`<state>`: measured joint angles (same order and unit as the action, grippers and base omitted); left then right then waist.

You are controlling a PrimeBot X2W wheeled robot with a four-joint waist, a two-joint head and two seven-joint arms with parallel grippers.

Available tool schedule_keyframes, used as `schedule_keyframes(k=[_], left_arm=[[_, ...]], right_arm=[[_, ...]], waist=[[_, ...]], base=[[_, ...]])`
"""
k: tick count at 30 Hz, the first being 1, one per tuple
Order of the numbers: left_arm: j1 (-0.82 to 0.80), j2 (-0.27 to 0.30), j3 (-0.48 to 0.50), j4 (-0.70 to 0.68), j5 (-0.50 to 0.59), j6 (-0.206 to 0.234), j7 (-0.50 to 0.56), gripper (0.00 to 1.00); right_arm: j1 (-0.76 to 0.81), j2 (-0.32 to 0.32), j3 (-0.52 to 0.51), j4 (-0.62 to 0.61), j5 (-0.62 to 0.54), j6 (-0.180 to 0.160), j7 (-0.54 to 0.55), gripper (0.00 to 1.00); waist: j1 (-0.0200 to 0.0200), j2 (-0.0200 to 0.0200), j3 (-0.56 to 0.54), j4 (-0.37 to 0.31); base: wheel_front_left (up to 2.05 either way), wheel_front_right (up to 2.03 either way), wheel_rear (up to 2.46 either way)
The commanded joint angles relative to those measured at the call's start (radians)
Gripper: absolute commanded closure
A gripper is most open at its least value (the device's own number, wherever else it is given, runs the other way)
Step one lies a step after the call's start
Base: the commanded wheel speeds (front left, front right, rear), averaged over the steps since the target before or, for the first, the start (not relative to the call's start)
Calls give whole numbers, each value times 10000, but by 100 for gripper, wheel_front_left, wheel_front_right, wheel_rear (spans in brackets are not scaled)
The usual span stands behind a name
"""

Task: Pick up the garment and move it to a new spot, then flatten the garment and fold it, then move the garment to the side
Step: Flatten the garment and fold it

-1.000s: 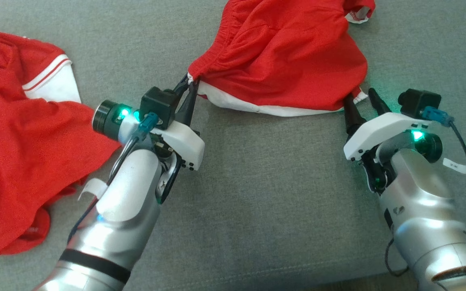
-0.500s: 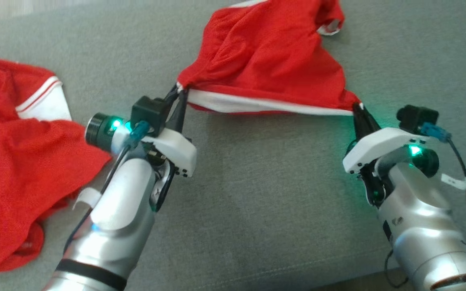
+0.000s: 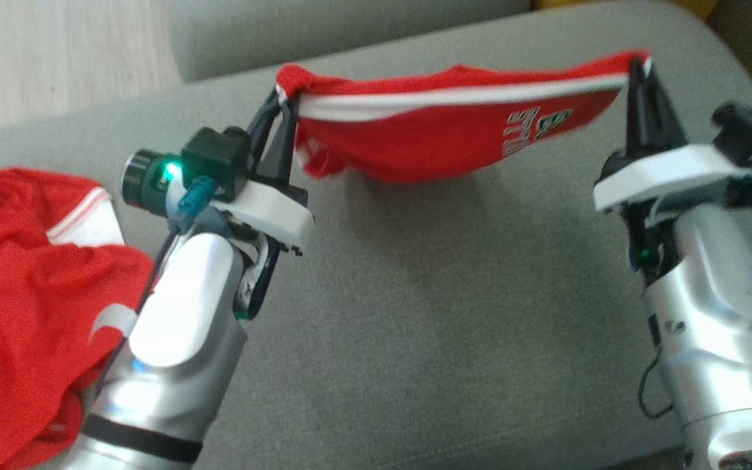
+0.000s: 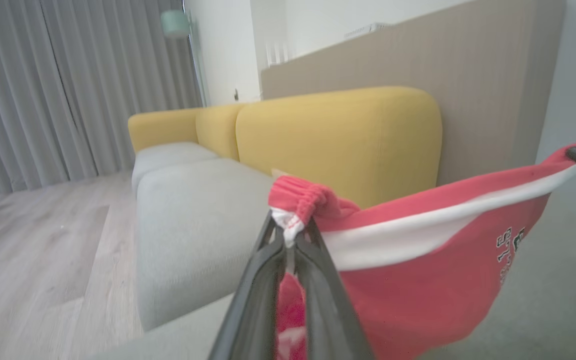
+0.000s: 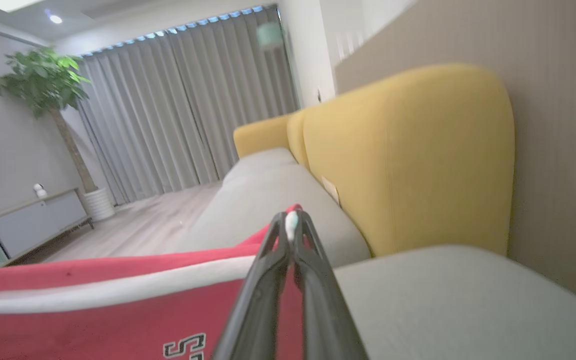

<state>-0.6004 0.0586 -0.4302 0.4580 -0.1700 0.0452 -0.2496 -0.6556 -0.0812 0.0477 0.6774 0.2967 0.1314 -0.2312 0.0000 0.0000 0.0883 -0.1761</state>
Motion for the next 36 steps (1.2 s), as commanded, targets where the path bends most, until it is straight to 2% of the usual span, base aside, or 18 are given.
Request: schedule_keyframes(k=[1,7,16,22,25,29,33,36], left_arm=[[-714,294,514,-558,-20,66,-122,100],[-1170,442,839,-1464,-190,112,-64,100],[-111,880,565,-3839,-245,177,1253,100],[131,1346,580,-5001,-229,204,2348,100],[-228,1537,662,-4980,-320,67,2828,100],[-1473,1714,824,-4283,-484,-318,3252,100],[-3501,1866,1074,-2726,-518,-755,3194,100],[-5303,1878,1247,-1309,-348,-875,2651,100]], right_arm=[[-188,-17,54,-951,-246,-7,207,100],[69,5,-259,-3715,-935,-7,1480,100],[1993,167,-668,-7943,-1360,-7,3862,100],[2589,257,-736,-9269,-1392,-7,4987,100],[2200,278,-717,-9093,-1309,-7,5213,100],[714,269,-705,-7921,-1284,-7,5197,100],[-1861,138,-656,-5667,-1474,-7,4626,100],[-4065,21,-606,-3662,-1724,-7,3604,100]], waist=[[0,0,-566,-41],[0,0,-1199,37],[0,0,-1608,368],[0,0,-1290,420],[0,0,-825,324],[0,0,384,192],[0,0,1706,-30],[0,0,2397,-88]], base=[[0,0,0],[0,0,0],[0,0,0],[0,0,0],[0,0,0],[0,0,0],[0,0,0],[0,0,0]])
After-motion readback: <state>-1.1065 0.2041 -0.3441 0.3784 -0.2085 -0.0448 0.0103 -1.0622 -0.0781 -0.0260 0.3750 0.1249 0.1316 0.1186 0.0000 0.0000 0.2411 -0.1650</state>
